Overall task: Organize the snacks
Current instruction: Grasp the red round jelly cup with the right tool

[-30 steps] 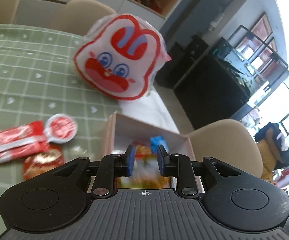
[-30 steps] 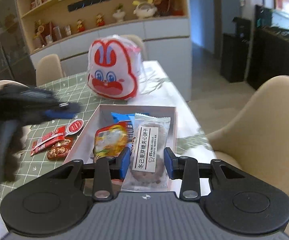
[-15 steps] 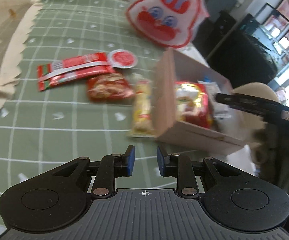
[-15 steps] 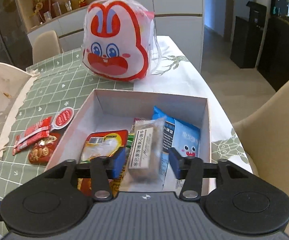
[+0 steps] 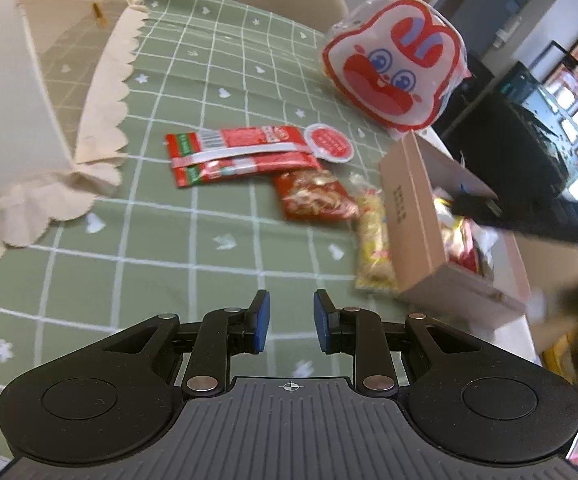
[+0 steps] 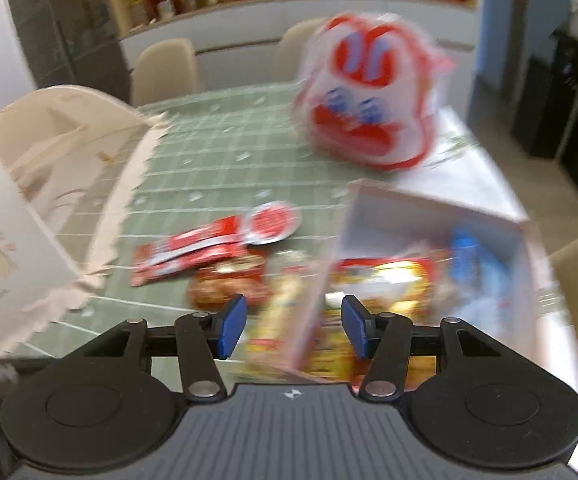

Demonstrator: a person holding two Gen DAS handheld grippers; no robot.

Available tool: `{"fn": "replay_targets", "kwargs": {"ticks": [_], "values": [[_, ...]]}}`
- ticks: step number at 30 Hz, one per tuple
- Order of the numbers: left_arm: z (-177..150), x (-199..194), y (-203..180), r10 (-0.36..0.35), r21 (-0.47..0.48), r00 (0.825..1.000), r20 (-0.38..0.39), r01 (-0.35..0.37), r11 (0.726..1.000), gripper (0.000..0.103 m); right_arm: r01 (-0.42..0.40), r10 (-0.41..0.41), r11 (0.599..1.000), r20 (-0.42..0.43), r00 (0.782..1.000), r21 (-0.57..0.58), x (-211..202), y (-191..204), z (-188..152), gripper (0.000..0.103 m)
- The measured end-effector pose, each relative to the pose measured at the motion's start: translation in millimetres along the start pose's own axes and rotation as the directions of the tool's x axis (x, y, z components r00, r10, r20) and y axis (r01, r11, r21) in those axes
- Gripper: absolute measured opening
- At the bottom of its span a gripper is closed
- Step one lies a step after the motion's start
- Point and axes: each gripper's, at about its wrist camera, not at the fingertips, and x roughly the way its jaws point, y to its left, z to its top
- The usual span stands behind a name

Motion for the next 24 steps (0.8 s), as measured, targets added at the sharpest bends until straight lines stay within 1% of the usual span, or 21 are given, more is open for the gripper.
{"fn": "replay_targets", "kwargs": {"ticks": [1, 2, 3, 4, 5, 8, 9, 11, 12, 13, 14, 15, 16, 17, 20, 21, 22, 24], "values": [[-3.5, -4.0, 7.2, -0.002, 0.003, 1.0, -0.006, 0.002, 1.0, 0.027, -0.015, 0.015, 1.0, -0.022, 1.0, 0.007, 10.4, 8.7, 6.2, 0.054], [-7.1, -8.1, 13.1, -0.001, 0.001, 1.0, -0.009, 0.002, 1.0, 0.027, -0.027, 0.027, 1.0, -0.045, 0.999, 0.017, 23.6, 16.1, 14.8, 0.058], [-10.6, -12.3, 19.4, 0.003, -0.002, 1.0, -0.011, -0.003, 1.0, 0.027, -0.027, 0.029, 0.999, -0.063, 0.998, 0.028, 38.5, 23.1, 23.3, 0.068], [-14.1, -16.7, 25.7, 0.012, -0.01, 1.0, -0.011, -0.012, 1.0, 0.027, -0.015, 0.018, 0.999, -0.071, 0.997, 0.042, 53.2, 29.5, 30.5, 0.072], [-17.2, -21.1, 31.4, 0.022, -0.023, 1.0, -0.011, -0.022, 0.999, 0.027, -0.002, 0.007, 0.998, -0.083, 0.997, 0.055, 70.7, 35.7, 39.3, 0.072], [-26.2, -32.0, 49.7, 0.047, -0.087, 0.999, -0.027, -0.049, 0.995, 0.027, 0.004, 0.004, 0.998, -0.12, 0.993, 0.07, 116.6, 50.2, 57.8, 0.072], [-28.2, -34.3, 54.7, 0.051, -0.097, 0.998, -0.031, -0.054, 0.994, 0.027, 0.021, -0.013, 0.998, -0.126, 0.992, 0.062, 129.1, 53.8, 61.7, 0.072], [-31.1, -38.3, 62.4, 0.076, -0.087, 0.996, -0.039, -0.08, 0.993, 0.027, 0.105, -0.099, 0.994, -0.137, 0.986, 0.035, 153.6, 64.9, 67.7, 0.072], [-31.4, -39.6, 65.6, 0.091, -0.078, 0.995, -0.041, -0.094, 0.993, 0.027, 0.132, -0.128, 0.991, -0.147, 0.981, 0.016, 162.2, 68.7, 69.2, 0.072], [-31.2, -40.8, 69.7, 0.108, -0.074, 0.993, -0.043, -0.111, 0.991, 0.027, 0.154, -0.154, 0.988, -0.15, 0.977, -0.009, 169.8, 73.5, 69.4, 0.074], [-30.5, -41.6, 73.5, 0.116, -0.076, 0.992, -0.046, -0.119, 0.99, 0.027, 0.175, -0.18, 0.983, -0.124, 0.976, -0.048, 172.2, 81.1, 68.8, 0.074], [-29.5, -42.2, 77.0, 0.119, -0.08, 0.992, -0.046, -0.122, 0.989, 0.027, 0.17, -0.179, 0.982, -0.119, 0.977, -0.077, 173.2, 86.3, 67.5, 0.073], [-27.5, -43.3, 80.6, 0.121, -0.083, 0.992, -0.044, -0.124, 0.989, 0.027, 0.148, -0.16, 0.985, -0.128, 0.979, -0.093, 173.0, 89.8, 66.0, 0.069], [-25.5, -44.1, 83.2, 0.122, -0.084, 0.992, -0.042, -0.126, 0.989, 0.027, 0.127, -0.14, 0.986, -0.135, 0.981, -0.106, 170.4, 93.3, 63.6, 0.067], [-16.5, -45.4, 88.3, 0.111, -0.078, 0.993, -0.033, -0.113, 0.99, 0.027, 0.053, -0.081, 0.986, -0.171, 0.982, -0.159, 161.9, 103.1, 52.5, 0.052], [-13.0, -44.6, 88.8, 0.107, -0.071, 0.994, -0.03, -0.109, 0.992, 0.027, 0.026, -0.059, 0.984, -0.186, 0.981, -0.174, 157.6, 105.7, 46.6, 0.044], [-8.8, -43.5, 88.8, 0.104, -0.059, 0.994, -0.028, -0.105, 0.993, 0.027, 0.004, -0.04, 0.983, -0.196, 0.98, -0.182, 152.5, 107.3, 41.3, 0.04], [-0.9, -41.0, 88.4, 0.093, -0.04, 0.995, -0.025, -0.094, 0.995, 0.027, -0.045, -0.003, 0.98, -0.239, 0.971, -0.193, 144.1, 110.7, 31.8, 0.036]]}}
